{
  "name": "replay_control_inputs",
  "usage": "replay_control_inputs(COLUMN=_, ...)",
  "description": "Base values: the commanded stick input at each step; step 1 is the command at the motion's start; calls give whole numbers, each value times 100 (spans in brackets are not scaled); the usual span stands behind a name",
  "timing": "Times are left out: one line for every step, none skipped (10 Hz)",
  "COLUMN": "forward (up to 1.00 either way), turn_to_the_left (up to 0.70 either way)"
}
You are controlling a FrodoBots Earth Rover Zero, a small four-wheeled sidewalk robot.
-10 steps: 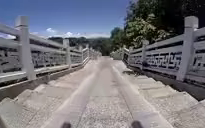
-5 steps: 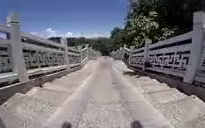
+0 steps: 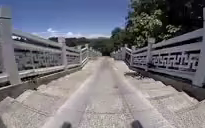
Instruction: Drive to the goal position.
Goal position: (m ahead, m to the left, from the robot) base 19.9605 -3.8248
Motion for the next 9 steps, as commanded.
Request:
replay_control_inputs(forward=45, turn_to_the_left=0)
replay_control_inputs(forward=45, turn_to_the_left=0)
replay_control_inputs(forward=45, turn_to_the_left=0)
replay_control_inputs(forward=45, turn_to_the_left=0)
replay_control_inputs(forward=45, turn_to_the_left=0)
replay_control_inputs(forward=45, turn_to_the_left=0)
replay_control_inputs(forward=45, turn_to_the_left=0)
replay_control_inputs(forward=45, turn_to_the_left=0)
replay_control_inputs(forward=45, turn_to_the_left=0)
